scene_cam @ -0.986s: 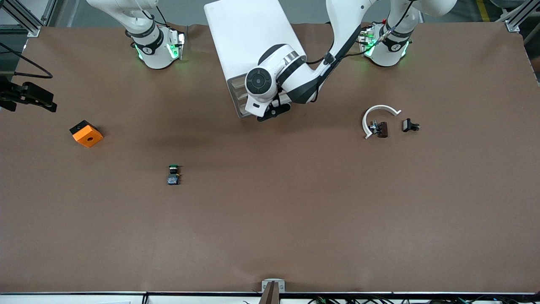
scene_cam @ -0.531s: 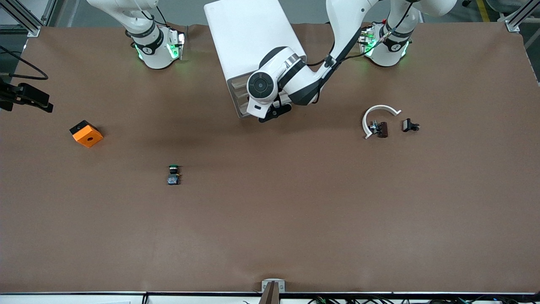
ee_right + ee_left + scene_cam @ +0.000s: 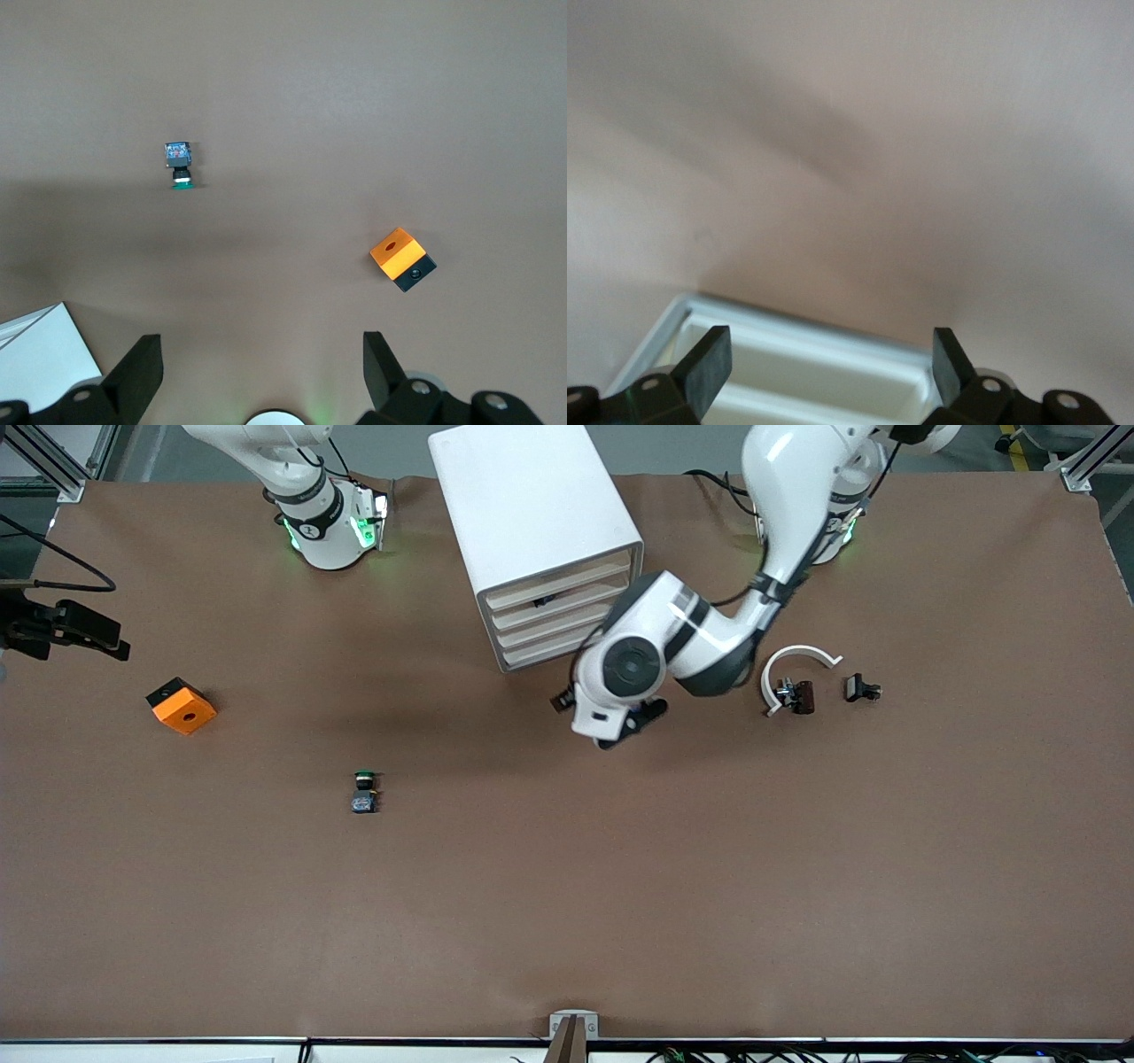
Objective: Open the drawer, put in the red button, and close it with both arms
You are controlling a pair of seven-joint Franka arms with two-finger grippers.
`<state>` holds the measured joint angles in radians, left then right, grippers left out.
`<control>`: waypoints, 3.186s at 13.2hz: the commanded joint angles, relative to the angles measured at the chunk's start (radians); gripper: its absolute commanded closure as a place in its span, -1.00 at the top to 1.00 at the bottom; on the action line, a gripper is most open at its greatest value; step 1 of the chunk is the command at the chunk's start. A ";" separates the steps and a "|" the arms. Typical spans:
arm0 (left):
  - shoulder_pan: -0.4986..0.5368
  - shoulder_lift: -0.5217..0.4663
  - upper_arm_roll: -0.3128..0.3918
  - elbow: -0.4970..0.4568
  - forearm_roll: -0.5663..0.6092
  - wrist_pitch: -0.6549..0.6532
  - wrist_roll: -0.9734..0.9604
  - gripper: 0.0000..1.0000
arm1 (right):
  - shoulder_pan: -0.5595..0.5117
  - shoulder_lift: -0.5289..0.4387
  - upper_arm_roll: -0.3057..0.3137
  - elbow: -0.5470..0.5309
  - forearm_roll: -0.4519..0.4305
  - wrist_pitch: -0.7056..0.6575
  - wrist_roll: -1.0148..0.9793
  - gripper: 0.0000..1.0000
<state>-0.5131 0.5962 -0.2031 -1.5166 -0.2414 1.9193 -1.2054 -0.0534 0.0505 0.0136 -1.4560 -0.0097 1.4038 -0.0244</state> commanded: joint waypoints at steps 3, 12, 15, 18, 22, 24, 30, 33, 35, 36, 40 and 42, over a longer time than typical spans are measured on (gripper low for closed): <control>0.125 -0.021 0.001 0.064 0.207 -0.017 0.010 1.00 | -0.009 -0.089 0.011 -0.124 0.013 0.075 0.001 1.00; 0.387 -0.171 0.002 0.076 0.307 -0.068 0.349 1.00 | -0.008 -0.112 0.012 -0.138 0.013 0.103 -0.002 1.00; 0.447 -0.229 0.001 0.076 0.332 -0.121 0.501 1.00 | -0.006 -0.112 0.012 -0.130 0.013 0.104 -0.003 1.00; 0.514 -0.288 -0.001 0.075 0.332 -0.184 0.646 1.00 | -0.006 -0.112 0.012 -0.126 0.013 0.104 -0.005 1.00; 0.590 -0.397 -0.001 0.075 0.330 -0.313 0.855 1.00 | -0.006 -0.112 0.012 -0.119 0.011 0.104 -0.008 1.00; 0.608 -0.443 -0.002 0.072 0.326 -0.364 0.886 1.00 | -0.006 -0.112 0.012 -0.116 0.011 0.104 -0.009 1.00; 0.614 -0.512 -0.001 0.070 0.315 -0.445 0.960 1.00 | -0.005 -0.112 0.014 -0.116 0.013 0.103 -0.009 1.00; 0.607 -0.556 0.025 0.032 0.278 -0.439 1.014 1.00 | -0.005 -0.112 0.014 -0.116 0.013 0.104 -0.009 1.00; 0.601 -0.607 0.030 -0.025 0.275 -0.421 1.035 1.00 | -0.003 -0.112 0.014 -0.116 0.013 0.103 -0.009 1.00; 0.599 -0.630 0.031 -0.048 0.274 -0.421 1.040 1.00 | -0.003 -0.112 0.014 -0.116 0.013 0.103 -0.009 1.00; 0.504 -0.742 0.102 -0.186 0.263 -0.359 1.041 1.00 | -0.002 -0.112 0.014 -0.116 0.013 0.103 -0.009 1.00; 0.504 -0.750 0.102 -0.203 0.263 -0.356 1.041 1.00 | 0.000 -0.112 0.014 -0.116 0.013 0.104 -0.009 1.00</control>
<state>0.0004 -0.1064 -0.1198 -1.6543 0.0367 1.5295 -0.1853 -0.0532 -0.0493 0.0256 -1.5738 -0.0080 1.5095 -0.0253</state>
